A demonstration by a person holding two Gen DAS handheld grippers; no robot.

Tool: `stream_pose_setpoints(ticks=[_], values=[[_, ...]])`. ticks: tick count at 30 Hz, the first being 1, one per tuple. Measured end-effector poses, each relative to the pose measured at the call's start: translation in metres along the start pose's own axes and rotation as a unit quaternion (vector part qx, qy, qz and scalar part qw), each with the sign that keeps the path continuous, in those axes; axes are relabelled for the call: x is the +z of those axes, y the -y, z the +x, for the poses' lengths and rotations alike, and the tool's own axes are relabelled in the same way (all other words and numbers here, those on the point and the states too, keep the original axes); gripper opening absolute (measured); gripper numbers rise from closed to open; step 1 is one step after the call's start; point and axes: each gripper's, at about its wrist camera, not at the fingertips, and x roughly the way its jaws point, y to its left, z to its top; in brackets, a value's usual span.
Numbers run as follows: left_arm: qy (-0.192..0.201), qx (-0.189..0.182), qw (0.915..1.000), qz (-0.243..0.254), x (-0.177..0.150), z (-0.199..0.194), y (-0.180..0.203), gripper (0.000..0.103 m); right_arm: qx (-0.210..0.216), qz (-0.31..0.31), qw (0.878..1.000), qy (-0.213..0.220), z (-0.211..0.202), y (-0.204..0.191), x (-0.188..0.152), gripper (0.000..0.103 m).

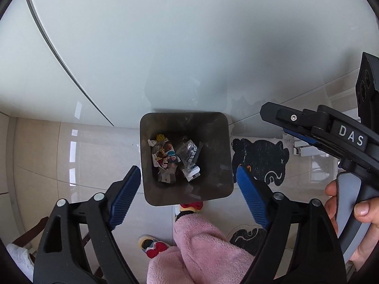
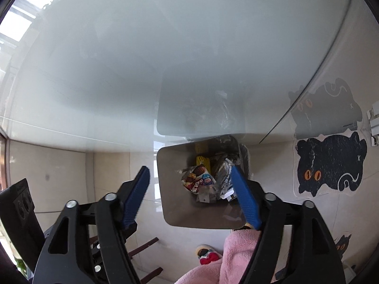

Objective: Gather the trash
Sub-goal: 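Raise both open tools back toward the counter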

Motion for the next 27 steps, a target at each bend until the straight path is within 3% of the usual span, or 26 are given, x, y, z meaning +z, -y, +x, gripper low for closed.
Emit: stream_pose_setpoints(ticks=[3,8,15,21,27], values=[[0.018,-0.003,0.9998,0.007,0.000,-0.034,0.005,0.094,0.003,0.006,1.000,0.015,-0.033,-0.006,-0.003,0.099],[0.053,-0.012,0.9980,0.032,-0.001,-0.102,0.023,0.095,-0.006,-0.025,0.998,0.058,-0.106,-0.023,-0.010,0.100],[0.126,-0.014,0.9900,0.061,0.009,-0.194,0.039,0.095,0.011,-0.050,0.987,0.152,-0.223,-0.034,-0.007,0.100],[0.194,-0.021,0.9785,0.067,0.046,-0.257,0.045,0.095,0.022,-0.057,0.973,0.224,-0.285,-0.041,0.025,0.100],[0.234,-0.019,0.9686,0.081,0.098,-0.284,0.055,0.095,0.042,-0.053,0.965,0.251,-0.310,-0.048,0.074,0.100]])
